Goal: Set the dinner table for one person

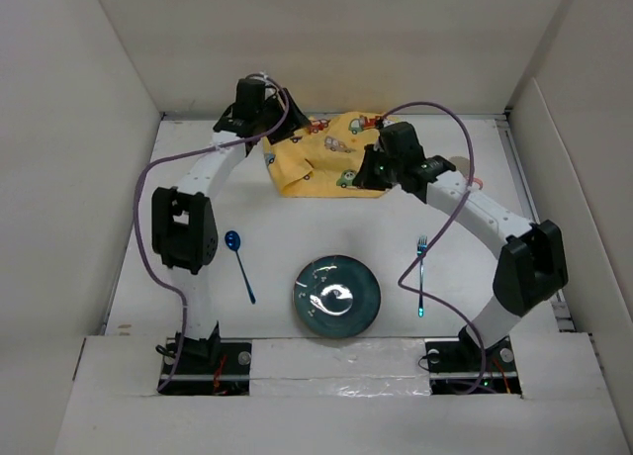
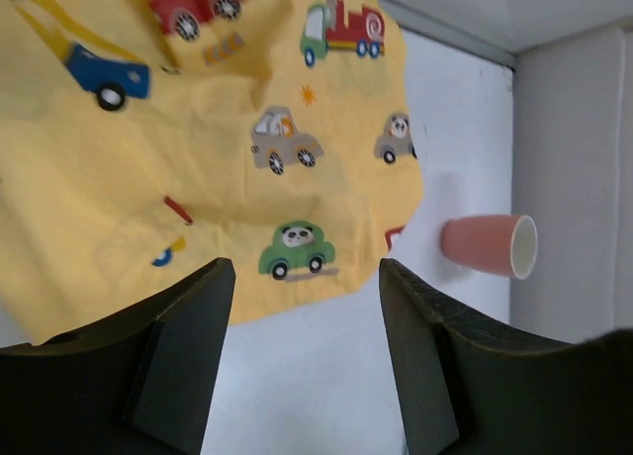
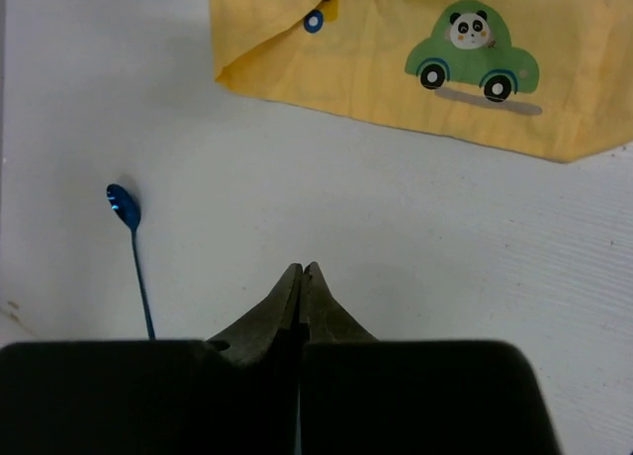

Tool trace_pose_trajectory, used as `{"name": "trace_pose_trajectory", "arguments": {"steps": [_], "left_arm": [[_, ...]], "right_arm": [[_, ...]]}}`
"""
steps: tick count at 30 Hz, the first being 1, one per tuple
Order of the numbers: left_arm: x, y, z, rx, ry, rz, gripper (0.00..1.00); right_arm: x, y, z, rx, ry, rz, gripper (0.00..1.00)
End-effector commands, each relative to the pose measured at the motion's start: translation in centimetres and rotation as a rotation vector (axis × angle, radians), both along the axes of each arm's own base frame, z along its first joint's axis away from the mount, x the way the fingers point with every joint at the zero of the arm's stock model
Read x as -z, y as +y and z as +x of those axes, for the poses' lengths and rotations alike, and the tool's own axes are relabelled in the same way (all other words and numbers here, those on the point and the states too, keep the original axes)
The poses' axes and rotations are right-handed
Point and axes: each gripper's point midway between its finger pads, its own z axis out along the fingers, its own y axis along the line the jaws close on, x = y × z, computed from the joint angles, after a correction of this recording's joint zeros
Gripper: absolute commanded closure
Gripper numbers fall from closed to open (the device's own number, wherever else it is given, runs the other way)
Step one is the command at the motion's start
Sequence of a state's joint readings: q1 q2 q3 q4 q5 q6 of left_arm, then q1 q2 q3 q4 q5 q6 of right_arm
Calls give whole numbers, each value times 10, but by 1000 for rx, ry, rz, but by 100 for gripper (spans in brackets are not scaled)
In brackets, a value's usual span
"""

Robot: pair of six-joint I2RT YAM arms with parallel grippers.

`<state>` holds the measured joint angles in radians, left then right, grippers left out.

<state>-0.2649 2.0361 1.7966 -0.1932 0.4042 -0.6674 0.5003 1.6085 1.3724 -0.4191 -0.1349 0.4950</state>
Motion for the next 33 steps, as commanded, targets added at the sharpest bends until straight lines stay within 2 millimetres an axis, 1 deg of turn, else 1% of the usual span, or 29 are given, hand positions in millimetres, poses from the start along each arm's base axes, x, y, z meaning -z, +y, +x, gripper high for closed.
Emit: {"name": "trace_pose_trajectory", "arguments": {"steps": [1, 2, 3, 4, 5, 6, 7, 8, 9, 10, 11, 12, 13, 14, 15, 16, 17, 18, 19, 20, 21, 22, 23, 24, 27, 29, 30, 32, 33], "left_arm": [[-75, 49, -12, -159, -218, 176, 43], [-61, 56, -17, -178, -198, 204, 45], [-58, 67, -24, -210, -201, 238, 47], [-25, 73, -33, -214, -150, 278, 48], [-15, 81, -36, -231, -137, 315, 49], [-6, 82, -40, -201, -137, 351, 49], [2, 77, -42, -161, -147, 374, 50], [4, 64, -45, -104, -167, 387, 50], [14, 56, -44, -70, -170, 431, 51], [11, 49, -40, -18, -206, 503, 51], [16, 39, -40, 27, -218, 542, 52], [35, 25, -40, 76, -203, 608, 52], [33, 19, -35, 108, -223, 659, 53], [40, 15, -35, 129, -222, 690, 56], [61, 10, -32, 154, -197, 724, 58], [61, 1, -31, 177, -200, 730, 61], [66, -1, -29, 198, -203, 743, 62], [78, -7, -28, 216, -195, 766, 62], [79, -16, -27, 228, -213, 781, 61], [83, -19, -27, 246, -226, 811, 60], [95, -20, -24, 238, -211, 844, 59], [94, -23, -21, 226, -214, 866, 58], [102, -17, -15, 211, -208, 922, 56], [108, -13, -14, 200, -196, 939, 55], [109, -3, -5, 118, -194, 1011, 54], [106, -1, -2, 47, -211, 1017, 54], [106, -1, -2, 47, -211, 1017, 54], [109, -2, 1, 40, -219, 1020, 54], [118, -2, 2, 54, -211, 1029, 54]], "right_arm": [[2, -1, 29, 74, -42, 5, 100], [6, -9, 37, 118, -43, -20, 95], [18, -12, 39, 142, -12, -41, 86], [21, -16, 43, 162, 0, -44, 71], [26, -31, 52, 230, -4, -75, 65], [32, -37, 54, 263, 16, -82, 59], [42, -44, 56, 285, 36, -97, 53], [47, -53, 59, 312, 47, -102, 52], [49, -56, 60, 326, 55, -91, 52], [52, -59, 61, 329, 66, -80, 52], [58, -60, 56, 319, 88, -67, 52], [55, -62, 58, 322, 78, -45, 52], [54, -60, 56, 314, 74, -33, 52], [52, -62, 51, 311, 67, -26, 51], [49, -57, 47, 285, 65, -3, 52], [48, -56, 44, 275, 65, 2, 52], [44, -58, 41, 269, 62, 17, 52], [50, -59, 35, 256, 77, 10, 51], [50, -59, 32, 248, 79, 10, 51], [50, -58, 28, 236, 86, 15, 51], [47, -59, 25, 231, 77, 19, 51], [52, -60, 20, 225, 87, 13, 51], [52, -60, 15, 211, 90, 16, 51], [50, -63, 16, 213, 87, 20, 51], [51, -61, 9, 185, 93, 18, 51], [50, -64, 6, 172, 92, 22, 51], [50, -64, 6, 172, 92, 22, 51], [50, -64, 2, 164, 94, 24, 51], [51, -68, 2, 170, 100, 26, 51]]}}
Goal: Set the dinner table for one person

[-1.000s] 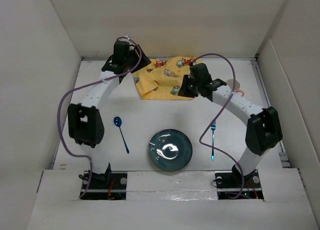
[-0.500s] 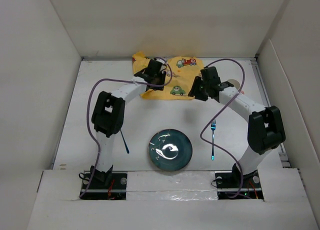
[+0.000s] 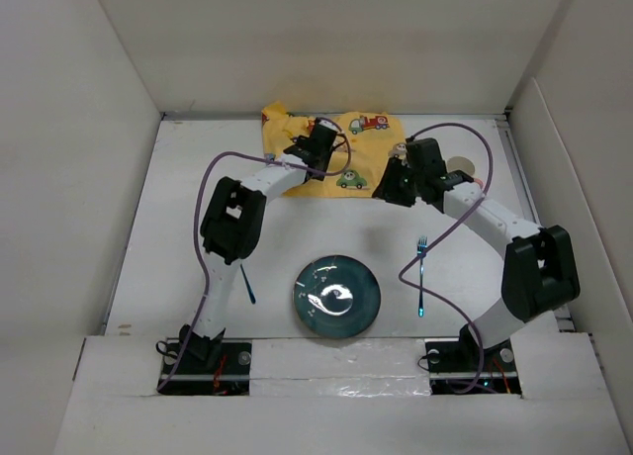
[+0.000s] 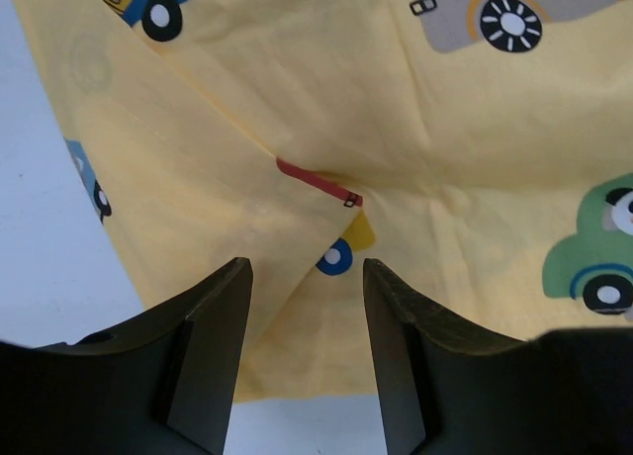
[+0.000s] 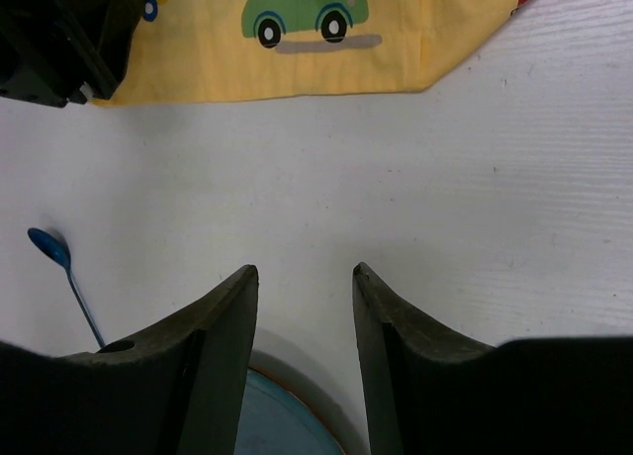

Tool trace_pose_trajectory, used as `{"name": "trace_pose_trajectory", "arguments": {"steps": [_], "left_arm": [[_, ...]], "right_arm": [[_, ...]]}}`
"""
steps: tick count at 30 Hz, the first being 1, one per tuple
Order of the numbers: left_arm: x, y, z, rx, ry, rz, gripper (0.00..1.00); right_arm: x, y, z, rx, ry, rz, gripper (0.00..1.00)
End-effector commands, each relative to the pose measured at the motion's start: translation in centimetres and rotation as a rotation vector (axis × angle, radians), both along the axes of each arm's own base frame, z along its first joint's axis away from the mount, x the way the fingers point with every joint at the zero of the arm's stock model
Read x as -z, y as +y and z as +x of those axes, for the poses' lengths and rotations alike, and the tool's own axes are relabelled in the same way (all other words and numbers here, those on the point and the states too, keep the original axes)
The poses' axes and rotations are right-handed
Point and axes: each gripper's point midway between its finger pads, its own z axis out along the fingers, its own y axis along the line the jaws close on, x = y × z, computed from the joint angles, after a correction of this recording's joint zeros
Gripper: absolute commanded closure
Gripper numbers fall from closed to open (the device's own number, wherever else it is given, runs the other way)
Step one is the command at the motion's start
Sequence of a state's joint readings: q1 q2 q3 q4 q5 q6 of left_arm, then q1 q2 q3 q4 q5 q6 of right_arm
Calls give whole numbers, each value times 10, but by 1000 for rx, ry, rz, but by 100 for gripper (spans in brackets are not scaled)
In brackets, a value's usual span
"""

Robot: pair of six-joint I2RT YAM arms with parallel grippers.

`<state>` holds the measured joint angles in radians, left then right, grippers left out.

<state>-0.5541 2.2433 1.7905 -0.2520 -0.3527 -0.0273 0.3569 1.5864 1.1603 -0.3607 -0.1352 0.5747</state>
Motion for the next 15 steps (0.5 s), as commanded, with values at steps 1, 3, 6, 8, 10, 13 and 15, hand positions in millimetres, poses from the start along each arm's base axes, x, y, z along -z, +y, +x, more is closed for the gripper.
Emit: {"name": "trace_pose_trajectory", "arguments": {"steps": [1, 3, 6, 8, 10, 13, 15], "left_arm": [[-18, 2, 19, -38, -88, 29, 54], [-10, 3, 19, -40, -76, 39, 54], [-5, -7, 21, -7, -67, 3, 54], [-2, -12, 22, 30, -55, 9, 54], [-1, -11, 26, 13, -60, 19, 55], [-9, -8, 35, -26, -97, 28, 59], [-13, -7, 40, -38, -118, 39, 62]], "right_arm": [[-17, -1, 2, -27, -61, 30, 51], [-20, 0, -2, -46, -65, 39, 51], [-25, 2, -4, -59, -73, 46, 51], [-26, -2, -2, -52, -74, 46, 51], [-25, -2, -3, -56, -69, 44, 51], [-25, 0, -5, -70, -65, 48, 51], [-24, 0, -7, -77, -61, 49, 51]]}}
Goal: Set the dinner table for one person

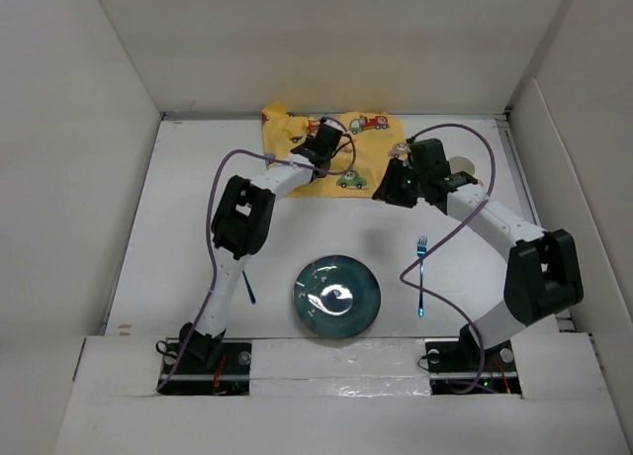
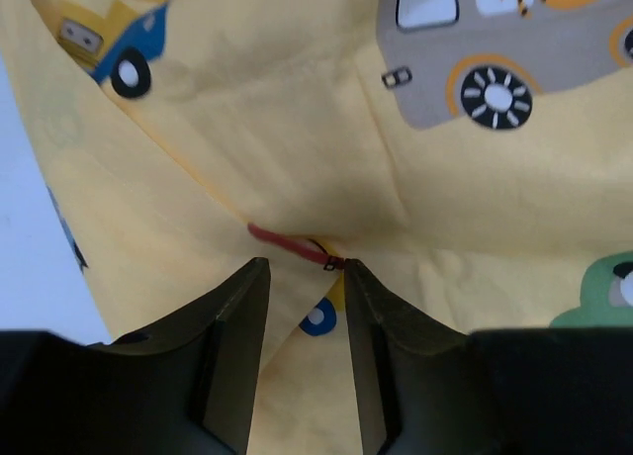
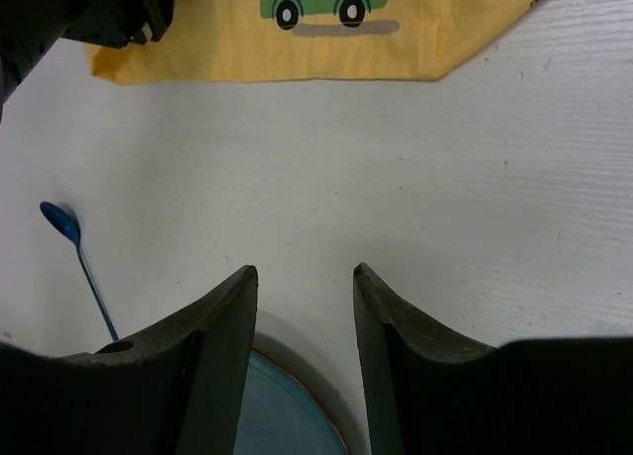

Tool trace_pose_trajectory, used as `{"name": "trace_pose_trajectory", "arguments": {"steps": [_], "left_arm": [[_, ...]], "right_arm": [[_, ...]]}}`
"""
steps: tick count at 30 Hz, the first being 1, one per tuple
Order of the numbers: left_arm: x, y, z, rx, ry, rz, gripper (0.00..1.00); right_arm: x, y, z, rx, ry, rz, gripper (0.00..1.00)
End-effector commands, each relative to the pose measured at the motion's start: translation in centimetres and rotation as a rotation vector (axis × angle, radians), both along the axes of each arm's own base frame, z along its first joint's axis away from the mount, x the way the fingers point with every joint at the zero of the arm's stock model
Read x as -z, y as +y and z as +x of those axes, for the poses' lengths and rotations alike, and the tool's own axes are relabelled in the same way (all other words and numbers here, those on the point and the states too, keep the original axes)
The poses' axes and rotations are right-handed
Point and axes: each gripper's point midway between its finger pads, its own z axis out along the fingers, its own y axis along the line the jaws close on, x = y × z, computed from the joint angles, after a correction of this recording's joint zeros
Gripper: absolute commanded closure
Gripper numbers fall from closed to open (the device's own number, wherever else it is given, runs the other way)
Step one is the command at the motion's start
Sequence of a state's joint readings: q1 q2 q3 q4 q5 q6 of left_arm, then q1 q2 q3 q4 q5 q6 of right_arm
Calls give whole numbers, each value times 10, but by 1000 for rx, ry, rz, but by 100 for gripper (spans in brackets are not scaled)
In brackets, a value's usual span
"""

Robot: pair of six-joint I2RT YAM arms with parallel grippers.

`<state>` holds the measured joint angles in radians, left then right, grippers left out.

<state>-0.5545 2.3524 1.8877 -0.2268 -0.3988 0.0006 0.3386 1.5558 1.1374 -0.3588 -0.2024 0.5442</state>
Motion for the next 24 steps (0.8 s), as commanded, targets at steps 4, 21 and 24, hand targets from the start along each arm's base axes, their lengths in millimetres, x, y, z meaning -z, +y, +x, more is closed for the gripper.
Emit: {"name": "trace_pose_trajectory", "arguments": {"steps": [4, 21, 24], "left_arm": [[-31, 7, 32, -49, -99, -6, 75], [-150, 75, 11, -223, -227, -267, 100], [-182, 113, -1, -293, -277, -374, 100]], "right_arm": [[-18, 0, -1, -31, -56, 20, 51], [-13, -35, 45, 197, -43, -49, 50], [-3, -55, 65, 287, -17, -81, 43]]}}
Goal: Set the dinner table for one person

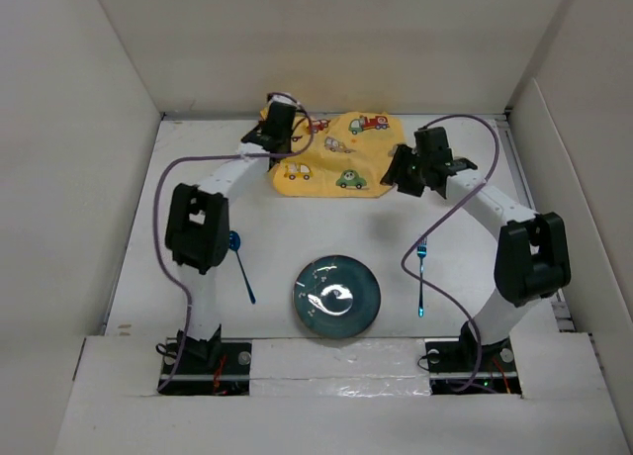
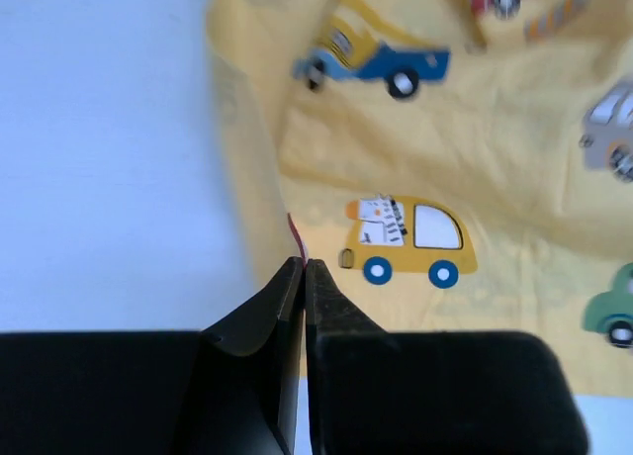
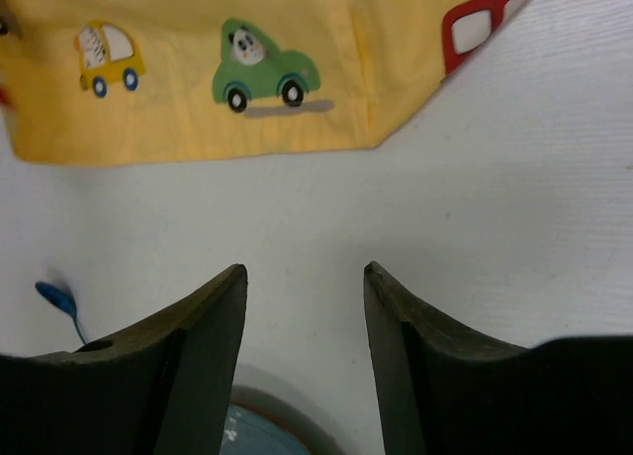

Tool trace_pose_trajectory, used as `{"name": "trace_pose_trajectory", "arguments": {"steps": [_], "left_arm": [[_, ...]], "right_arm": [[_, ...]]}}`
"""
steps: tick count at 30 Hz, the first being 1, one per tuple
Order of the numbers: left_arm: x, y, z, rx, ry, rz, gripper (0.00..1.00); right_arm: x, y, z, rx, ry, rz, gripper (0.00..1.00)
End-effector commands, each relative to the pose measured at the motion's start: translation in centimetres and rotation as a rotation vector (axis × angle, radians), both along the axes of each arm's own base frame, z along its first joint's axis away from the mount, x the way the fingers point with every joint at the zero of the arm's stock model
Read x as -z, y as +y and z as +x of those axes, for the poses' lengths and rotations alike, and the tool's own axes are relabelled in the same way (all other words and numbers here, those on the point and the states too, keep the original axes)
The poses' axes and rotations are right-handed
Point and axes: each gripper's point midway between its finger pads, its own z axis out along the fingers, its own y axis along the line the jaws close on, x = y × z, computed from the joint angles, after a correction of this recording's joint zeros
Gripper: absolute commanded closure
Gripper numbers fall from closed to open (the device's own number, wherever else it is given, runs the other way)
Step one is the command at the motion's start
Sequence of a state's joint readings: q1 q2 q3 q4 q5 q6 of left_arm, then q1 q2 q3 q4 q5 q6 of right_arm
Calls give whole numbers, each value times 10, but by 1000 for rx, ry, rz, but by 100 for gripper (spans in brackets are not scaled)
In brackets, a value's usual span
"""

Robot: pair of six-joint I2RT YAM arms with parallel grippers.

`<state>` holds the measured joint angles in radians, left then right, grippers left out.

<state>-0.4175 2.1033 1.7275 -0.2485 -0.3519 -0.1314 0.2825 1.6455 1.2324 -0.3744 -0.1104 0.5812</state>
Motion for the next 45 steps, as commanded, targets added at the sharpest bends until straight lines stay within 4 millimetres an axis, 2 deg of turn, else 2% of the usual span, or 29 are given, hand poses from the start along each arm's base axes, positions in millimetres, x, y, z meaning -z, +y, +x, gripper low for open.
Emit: {"name": "trace_pose_trajectory", "arguments": {"steps": [1, 2, 3, 4, 7, 8, 10, 15, 17, 21, 22, 24, 26, 28, 29, 31, 32, 33, 35, 36, 37, 38, 39, 40, 41, 42, 43, 44, 45], "left_arm": [[-110, 50, -4, -151, -226, -231, 100], [-115, 63, -11, -153, -230, -305, 100], [-129, 74, -10, -170, -264, -314, 100], [-120, 82, -15, -184, -249, -339, 100], [-112, 98, -21, -200, -221, -376, 100], [-109, 97, -22, -197, -205, -398, 100], [-99, 101, -25, -205, -187, -411, 100], [-96, 97, -24, -187, -180, -416, 100], [-98, 97, -22, -186, -184, -416, 100], [-113, 101, -17, -175, -210, -448, 100], [-120, 100, -15, -168, -222, -453, 100], [-121, 100, -12, -171, -221, -447, 100], [-126, 99, -9, -168, -226, -452, 100], [-135, 99, -8, -165, -240, -458, 100], [-142, 100, -8, -169, -256, -459, 100], [-158, 103, -8, -173, -293, -452, 100], [-165, 111, -7, -189, -312, -444, 100], [-171, 112, -9, -191, -320, -443, 100], [-182, 127, -14, -232, -347, -444, 100], [-183, 132, -17, -256, -353, -460, 100], [-171, 132, -22, -269, -329, -466, 100], [-166, 143, -26, -301, -324, -476, 100], [-171, 141, -34, -309, -341, -514, 100], [-144, 147, -44, -341, -293, -517, 100], [-124, 159, -64, -396, -278, -553, 100], [-123, 159, -64, -396, -278, -554, 100], [-100, 162, -73, -431, -242, -580, 100], [-92, 162, -78, -425, -222, -618, 100], [-92, 172, -79, -437, -238, -654, 100]], "right_arm": [[6, -32, 32, 163, 3, -75, 39], [4, -38, 47, 189, -2, -99, 35], [6, -39, 46, 187, 4, -103, 35], [10, -39, 49, 190, 18, -113, 35], [33, -46, 64, 221, 76, -154, 35], [51, -46, 64, 227, 123, -163, 35], [58, -48, 69, 243, 140, -155, 36], [91, -33, 66, 222, 241, -135, 39], [91, -21, 68, 208, 225, -123, 40], [94, -17, 80, 226, 212, -132, 41], [100, -17, 81, 228, 223, -138, 41], [99, -14, 92, 225, 214, -132, 50], [104, -13, 97, 231, 237, -141, 75], [97, -16, 101, 244, 219, -153, 100], [74, -16, 104, 240, 164, -177, 100], [41, -15, 105, 223, 92, -201, 100], [26, -21, 102, 207, 67, -237, 100], [-8, -23, 100, 201, 6, -229, 100], [-32, -20, 87, 117, -7, -230, 100], [-46, -25, 82, 107, -14, -226, 100], [-53, -24, 77, 87, -4, -226, 100], [-48, -31, 61, 76, 68, -235, 99], [-45, -36, 58, 75, 83, -242, 95], [-35, -39, 48, 63, 113, -254, 78], [-26, -56, 44, 101, 111, -249, 48], [-26, -56, 44, 102, 110, -249, 47], [-26, -59, 44, 107, 100, -231, 38], [-28, -62, 45, 110, 81, -206, 33], [-30, -55, 45, 81, 82, -156, 30]]}}
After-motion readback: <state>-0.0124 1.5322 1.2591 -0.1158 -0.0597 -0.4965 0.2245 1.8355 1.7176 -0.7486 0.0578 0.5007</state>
